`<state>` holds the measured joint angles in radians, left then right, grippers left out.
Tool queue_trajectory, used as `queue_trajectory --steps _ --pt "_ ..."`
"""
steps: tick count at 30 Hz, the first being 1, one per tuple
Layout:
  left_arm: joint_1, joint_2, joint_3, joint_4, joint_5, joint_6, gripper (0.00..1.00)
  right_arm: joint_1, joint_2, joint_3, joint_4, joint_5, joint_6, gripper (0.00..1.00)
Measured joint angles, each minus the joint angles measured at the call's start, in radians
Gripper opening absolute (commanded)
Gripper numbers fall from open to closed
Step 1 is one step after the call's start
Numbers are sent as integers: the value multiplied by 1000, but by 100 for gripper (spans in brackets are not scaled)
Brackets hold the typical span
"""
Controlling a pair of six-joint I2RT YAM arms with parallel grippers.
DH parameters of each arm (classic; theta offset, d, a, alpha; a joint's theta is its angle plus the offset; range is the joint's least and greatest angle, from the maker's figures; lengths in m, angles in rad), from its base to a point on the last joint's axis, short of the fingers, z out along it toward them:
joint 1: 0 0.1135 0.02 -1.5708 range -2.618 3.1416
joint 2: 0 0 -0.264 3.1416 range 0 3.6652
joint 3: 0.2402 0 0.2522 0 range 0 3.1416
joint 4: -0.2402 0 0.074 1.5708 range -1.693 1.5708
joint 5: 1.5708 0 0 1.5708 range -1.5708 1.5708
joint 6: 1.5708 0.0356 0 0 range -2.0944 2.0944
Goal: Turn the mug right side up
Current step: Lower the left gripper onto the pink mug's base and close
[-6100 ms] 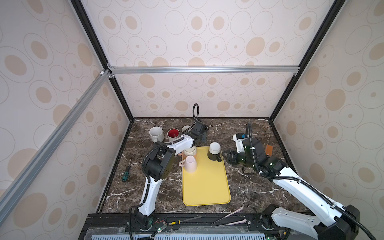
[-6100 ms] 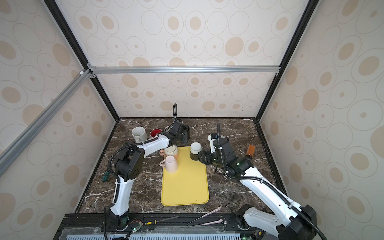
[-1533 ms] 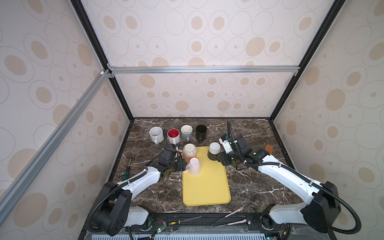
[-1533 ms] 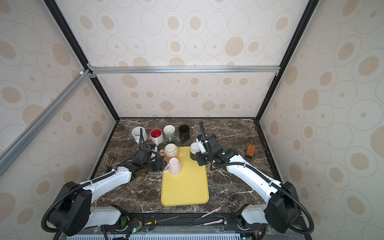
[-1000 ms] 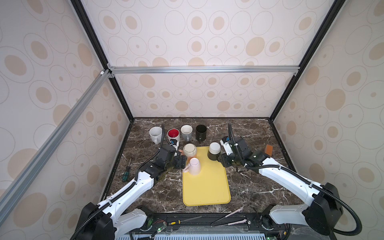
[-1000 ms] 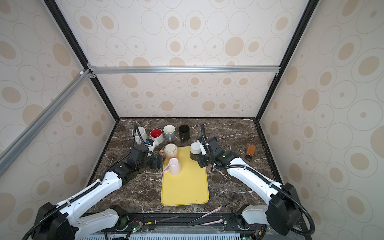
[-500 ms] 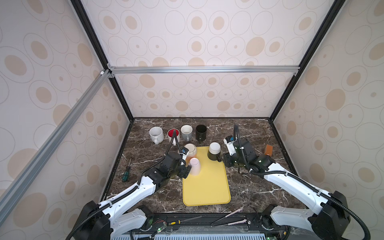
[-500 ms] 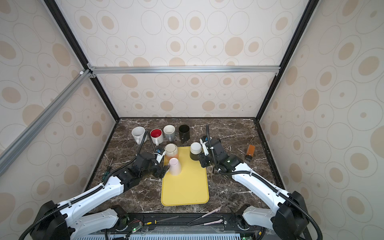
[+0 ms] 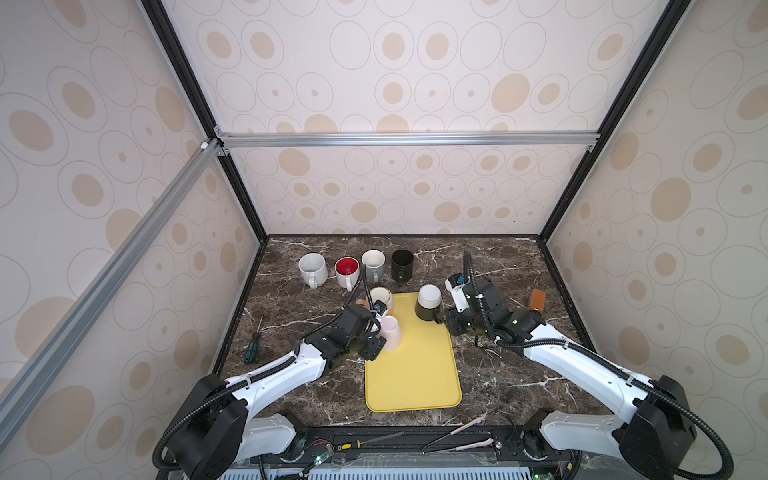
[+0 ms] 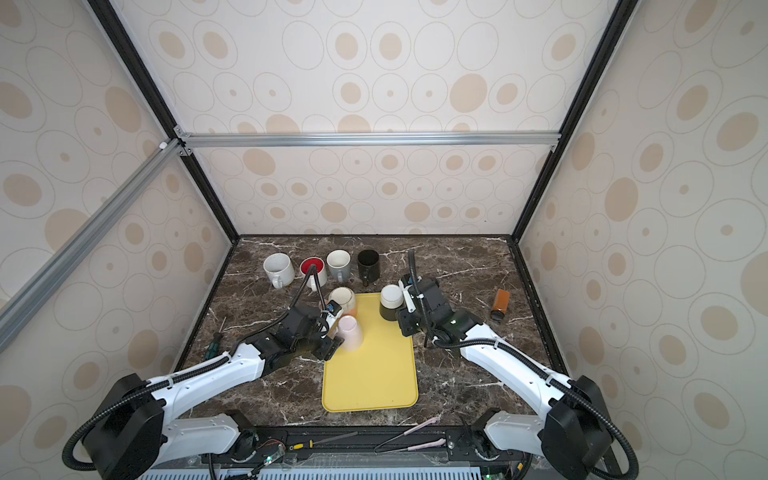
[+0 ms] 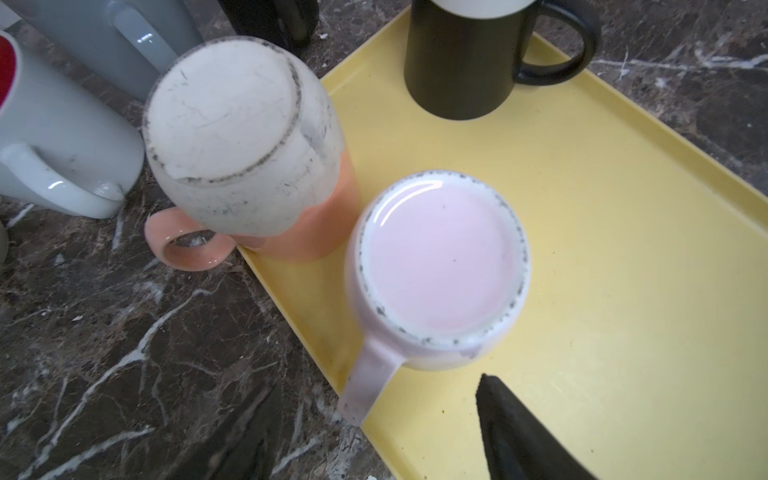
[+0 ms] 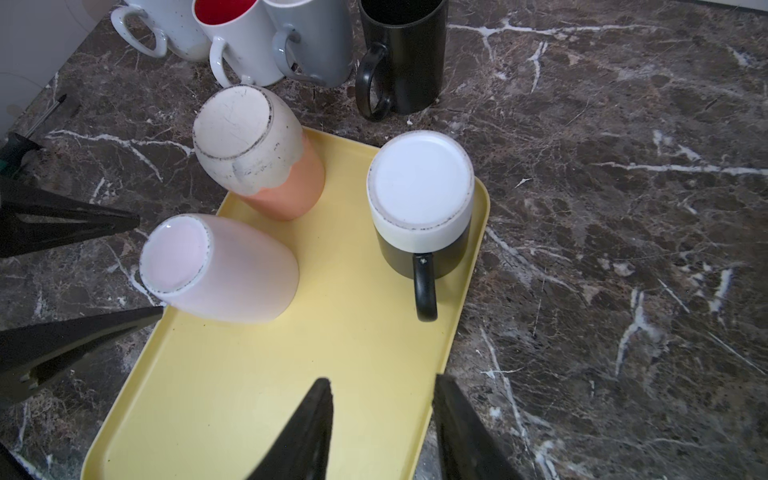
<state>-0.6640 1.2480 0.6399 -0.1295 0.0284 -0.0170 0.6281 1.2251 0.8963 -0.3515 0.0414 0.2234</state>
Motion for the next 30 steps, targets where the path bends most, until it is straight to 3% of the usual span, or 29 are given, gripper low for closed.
queue_trajectory --steps 8,14,16,23,30 --pt "0 78 0 35 45 12 73 0 -29 -39 8 20 -10 43" --pt "0 92 2 39 79 16 60 0 -40 -47 19 33 -14 42" --pt "0 92 3 38 90 16 51 0 -46 -53 26 42 -17 42" --pt "0 104 5 36 115 13 48 0 -49 -55 32 49 -23 42" --pt "0 113 6 36 122 6 37 0 -49 -64 43 49 -23 42"
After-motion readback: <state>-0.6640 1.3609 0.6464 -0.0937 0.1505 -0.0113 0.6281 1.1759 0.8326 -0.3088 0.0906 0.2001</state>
